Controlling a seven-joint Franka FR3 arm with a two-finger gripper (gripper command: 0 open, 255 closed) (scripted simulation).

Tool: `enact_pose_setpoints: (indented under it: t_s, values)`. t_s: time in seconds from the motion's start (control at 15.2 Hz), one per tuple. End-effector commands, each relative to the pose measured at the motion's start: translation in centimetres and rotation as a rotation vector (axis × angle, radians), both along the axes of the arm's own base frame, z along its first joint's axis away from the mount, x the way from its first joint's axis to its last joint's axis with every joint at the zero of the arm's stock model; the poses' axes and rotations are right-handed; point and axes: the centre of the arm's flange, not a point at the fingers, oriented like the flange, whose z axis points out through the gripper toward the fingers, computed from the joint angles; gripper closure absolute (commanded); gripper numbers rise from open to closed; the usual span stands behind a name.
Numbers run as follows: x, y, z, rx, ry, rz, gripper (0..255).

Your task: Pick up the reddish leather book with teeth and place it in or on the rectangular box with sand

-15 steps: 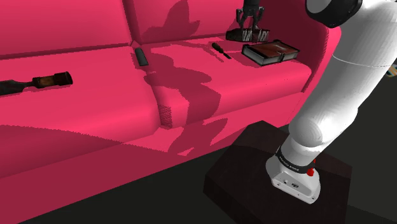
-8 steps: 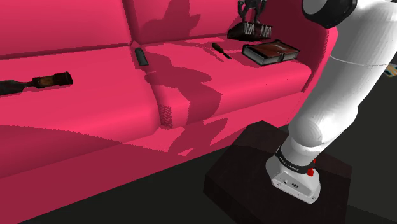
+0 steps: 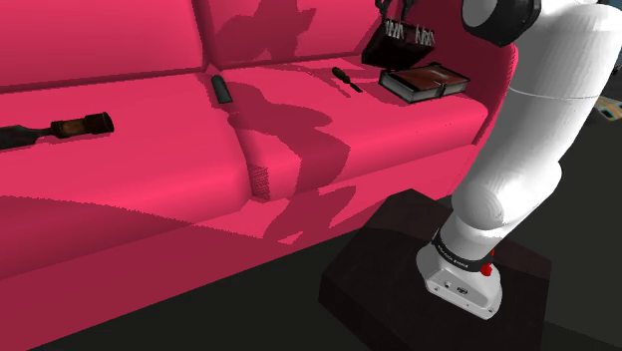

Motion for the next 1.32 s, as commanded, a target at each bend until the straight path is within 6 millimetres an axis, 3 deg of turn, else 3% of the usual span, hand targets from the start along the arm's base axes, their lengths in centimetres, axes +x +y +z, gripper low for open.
enact_pose_setpoints:
  t_s: [0.0,0.92,0.99,1.25]
  values:
    - [-1.4,0.1,0.7,-0.002,-0.002,0.0,255]
    - [-19.6,1.2,3.9,-0.002,-0.002,0.0,255]
    - [-20.6,1.3,4.0,-0.002,-0.002,0.0,255]
    - [-20.6,1.3,1.9,-0.002,-0.002,0.0,255]
